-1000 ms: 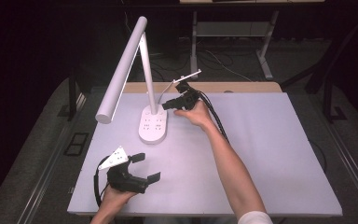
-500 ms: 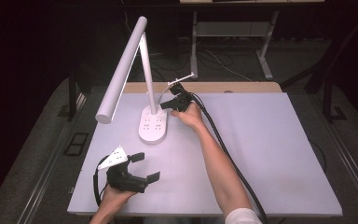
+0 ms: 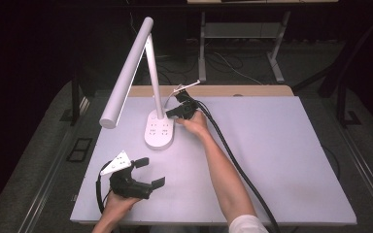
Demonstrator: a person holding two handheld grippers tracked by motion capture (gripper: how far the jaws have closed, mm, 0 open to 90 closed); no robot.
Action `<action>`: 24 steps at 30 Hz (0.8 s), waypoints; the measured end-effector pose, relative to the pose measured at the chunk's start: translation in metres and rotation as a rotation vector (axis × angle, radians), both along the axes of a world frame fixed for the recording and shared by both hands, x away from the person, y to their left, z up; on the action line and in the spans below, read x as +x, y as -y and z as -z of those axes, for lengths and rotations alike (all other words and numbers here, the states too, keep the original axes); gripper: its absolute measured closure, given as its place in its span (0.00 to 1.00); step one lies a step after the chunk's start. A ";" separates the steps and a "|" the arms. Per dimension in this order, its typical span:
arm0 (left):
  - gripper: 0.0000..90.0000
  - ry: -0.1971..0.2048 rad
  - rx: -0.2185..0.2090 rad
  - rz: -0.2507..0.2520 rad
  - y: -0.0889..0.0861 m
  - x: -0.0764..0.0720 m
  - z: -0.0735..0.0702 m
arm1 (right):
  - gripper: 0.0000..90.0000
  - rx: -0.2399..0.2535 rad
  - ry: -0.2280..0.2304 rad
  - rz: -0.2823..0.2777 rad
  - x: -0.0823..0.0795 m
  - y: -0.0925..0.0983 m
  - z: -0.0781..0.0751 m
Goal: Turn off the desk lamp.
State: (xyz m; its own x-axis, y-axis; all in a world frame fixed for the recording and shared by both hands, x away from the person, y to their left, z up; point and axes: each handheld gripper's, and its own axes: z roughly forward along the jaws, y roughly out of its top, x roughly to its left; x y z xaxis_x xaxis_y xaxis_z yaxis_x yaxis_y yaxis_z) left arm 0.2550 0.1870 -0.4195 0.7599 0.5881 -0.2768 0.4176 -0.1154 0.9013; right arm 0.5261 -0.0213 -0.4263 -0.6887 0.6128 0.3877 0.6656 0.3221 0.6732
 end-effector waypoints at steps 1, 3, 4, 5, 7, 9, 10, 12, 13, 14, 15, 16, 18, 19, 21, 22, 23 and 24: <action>0.00 0.001 0.000 0.000 0.000 0.000 0.000 | 1.00 -0.004 -0.002 0.000 0.000 -0.001 0.001; 0.00 0.000 0.000 0.000 0.000 0.000 0.000 | 1.00 0.007 -0.003 0.004 0.000 -0.001 0.003; 0.00 0.000 0.000 -0.001 0.000 0.000 0.000 | 1.00 0.002 0.001 0.001 0.000 -0.002 0.003; 0.00 -0.001 0.000 -0.001 0.000 0.000 0.000 | 1.00 0.003 0.000 0.001 -0.001 -0.003 0.003; 0.00 -0.001 0.002 -0.003 0.000 0.001 0.000 | 1.00 0.001 0.000 0.003 -0.002 -0.004 0.003; 0.00 -0.001 0.002 -0.004 0.000 0.000 0.000 | 1.00 -0.013 0.011 0.005 -0.003 -0.006 0.003; 0.00 -0.001 0.003 -0.004 0.000 0.000 0.000 | 1.00 -0.019 0.012 0.008 -0.004 -0.006 0.002; 0.00 -0.001 0.004 -0.002 0.001 0.000 0.000 | 1.00 -0.031 0.020 0.007 -0.004 -0.007 0.002; 0.00 0.000 0.005 -0.002 0.001 0.000 0.000 | 1.00 -0.028 0.017 0.008 -0.004 -0.007 0.002; 0.00 0.000 0.005 -0.002 0.001 0.000 0.000 | 1.00 -0.023 0.014 0.009 -0.004 -0.007 0.003; 0.00 0.000 0.005 -0.001 0.001 0.000 0.000 | 1.00 -0.022 0.014 0.009 -0.004 -0.006 0.003; 0.00 0.000 0.005 0.001 0.000 0.001 0.000 | 1.00 -0.026 0.013 0.010 -0.004 -0.007 0.002; 0.00 -0.001 0.005 -0.001 0.000 0.001 0.000 | 1.00 -0.035 0.021 0.015 -0.005 -0.007 0.001; 0.00 -0.002 0.005 0.000 0.000 0.002 0.001 | 1.00 -0.040 0.024 0.018 -0.006 -0.007 0.000; 0.00 -0.001 0.004 -0.003 -0.001 0.002 0.001 | 1.00 -0.037 0.025 0.021 -0.006 -0.008 0.000; 0.00 -0.001 0.005 -0.003 -0.001 0.002 0.000 | 1.00 -0.036 0.027 0.019 -0.006 -0.009 0.000; 0.00 -0.001 0.004 -0.005 -0.001 0.002 0.000 | 1.00 -0.034 0.023 0.021 -0.006 -0.008 0.000; 0.00 -0.001 0.004 -0.005 -0.001 0.001 0.000 | 1.00 -0.027 0.021 0.022 -0.005 -0.008 0.000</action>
